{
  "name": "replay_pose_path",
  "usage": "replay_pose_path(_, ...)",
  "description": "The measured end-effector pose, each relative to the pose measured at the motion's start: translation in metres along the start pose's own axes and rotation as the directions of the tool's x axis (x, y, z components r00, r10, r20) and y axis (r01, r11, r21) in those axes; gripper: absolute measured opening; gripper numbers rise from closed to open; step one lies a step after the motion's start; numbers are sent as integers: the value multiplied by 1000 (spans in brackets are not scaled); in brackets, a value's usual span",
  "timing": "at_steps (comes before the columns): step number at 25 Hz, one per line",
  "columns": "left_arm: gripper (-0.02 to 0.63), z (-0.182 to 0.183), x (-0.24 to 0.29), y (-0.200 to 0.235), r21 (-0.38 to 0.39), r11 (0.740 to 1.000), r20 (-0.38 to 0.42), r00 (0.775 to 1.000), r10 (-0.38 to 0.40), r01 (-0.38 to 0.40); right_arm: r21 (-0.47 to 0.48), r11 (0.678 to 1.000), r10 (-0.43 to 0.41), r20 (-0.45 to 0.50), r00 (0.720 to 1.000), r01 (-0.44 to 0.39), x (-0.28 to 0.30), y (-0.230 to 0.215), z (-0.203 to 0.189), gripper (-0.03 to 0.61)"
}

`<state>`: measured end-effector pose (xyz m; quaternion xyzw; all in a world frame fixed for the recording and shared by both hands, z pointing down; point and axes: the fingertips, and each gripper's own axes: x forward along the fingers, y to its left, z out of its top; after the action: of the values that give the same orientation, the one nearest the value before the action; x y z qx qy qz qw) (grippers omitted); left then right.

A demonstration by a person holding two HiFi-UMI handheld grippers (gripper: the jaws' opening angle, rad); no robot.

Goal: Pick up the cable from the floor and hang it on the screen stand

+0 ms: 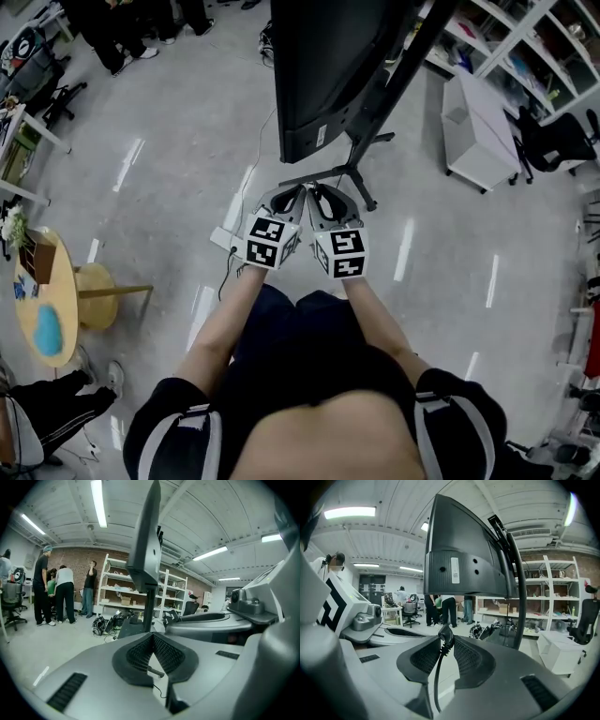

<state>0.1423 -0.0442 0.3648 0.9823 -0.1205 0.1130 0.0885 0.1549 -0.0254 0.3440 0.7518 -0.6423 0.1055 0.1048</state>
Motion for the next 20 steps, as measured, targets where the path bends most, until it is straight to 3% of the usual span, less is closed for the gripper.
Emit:
replay_pose_path(12, 6, 1, 52, -85, -16, 1000, 4, 1000, -16, 16, 7, 1000, -15, 18, 1000, 15, -56, -83, -15, 104)
replay_pose_path(20, 6, 2, 84, -121, -18, 1000, 6, 1000, -1, 1, -17, 1000, 27, 39, 999, -27, -76, -127, -17, 104)
